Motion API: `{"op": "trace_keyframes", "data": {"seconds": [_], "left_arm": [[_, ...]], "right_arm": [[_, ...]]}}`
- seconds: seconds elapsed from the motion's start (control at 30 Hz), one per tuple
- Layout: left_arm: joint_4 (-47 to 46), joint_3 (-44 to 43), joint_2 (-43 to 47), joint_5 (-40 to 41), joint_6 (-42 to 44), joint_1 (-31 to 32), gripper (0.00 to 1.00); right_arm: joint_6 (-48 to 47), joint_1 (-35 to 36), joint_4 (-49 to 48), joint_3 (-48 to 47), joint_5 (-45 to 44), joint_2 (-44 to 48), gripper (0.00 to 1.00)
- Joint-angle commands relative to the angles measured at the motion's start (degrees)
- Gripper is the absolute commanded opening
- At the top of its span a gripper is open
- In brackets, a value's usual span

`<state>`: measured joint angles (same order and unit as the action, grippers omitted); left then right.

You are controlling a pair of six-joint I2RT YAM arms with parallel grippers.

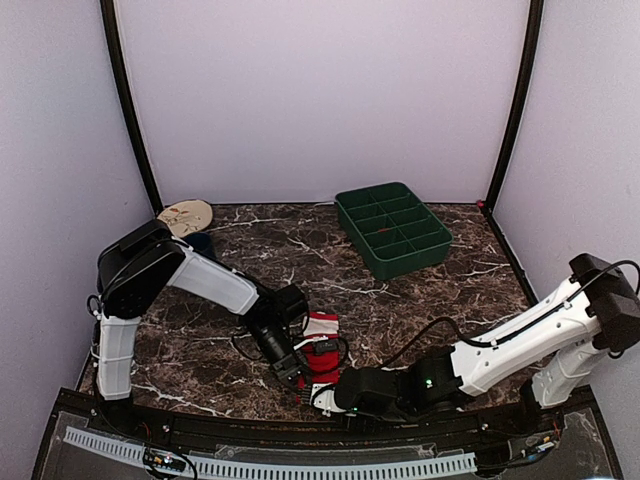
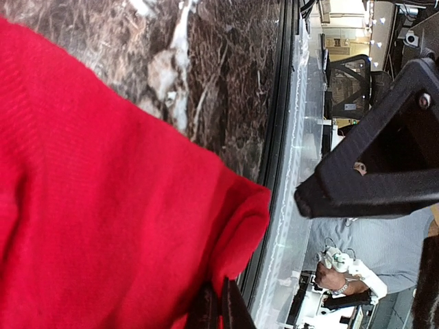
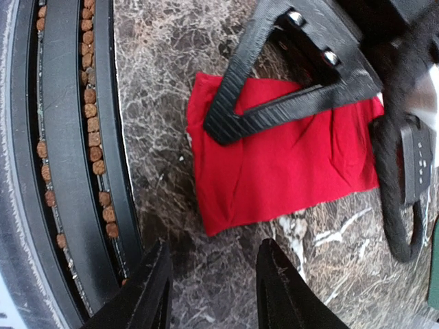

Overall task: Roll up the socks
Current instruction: Roll the sock at the center of the board.

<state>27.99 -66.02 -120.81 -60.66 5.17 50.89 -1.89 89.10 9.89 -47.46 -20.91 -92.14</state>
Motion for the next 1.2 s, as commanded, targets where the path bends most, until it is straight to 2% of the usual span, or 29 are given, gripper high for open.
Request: {"op": "trace_keyframes", "data": {"seconds": [0.0, 0.5, 0.9, 1.17], "left_arm": [[5.1, 0.0, -3.2, 4.9, 2.6, -0.6, 0.02], [6.6, -0.7, -5.0, 2.0, 3.5, -1.6, 0.02], [7.5, -2.1, -7.0, -0.5, 3.7, -2.9, 0.02], [8.0, -2.5, -7.5, -1.8, 3.9, -3.5, 0.01]], "right_arm": [[-4.1, 0.5, -2.4, -2.1, -0.8, -3.3, 0.39], [-11.2, -0.1, -4.3, -4.3, -2.1, -9.0, 0.39], [-16.3, -0.2, -2.7, -4.3, -4.6, -9.8, 0.34], [-17.4, -0.7, -1.9, -5.5, -2.7, -11.7, 0.30]]}}
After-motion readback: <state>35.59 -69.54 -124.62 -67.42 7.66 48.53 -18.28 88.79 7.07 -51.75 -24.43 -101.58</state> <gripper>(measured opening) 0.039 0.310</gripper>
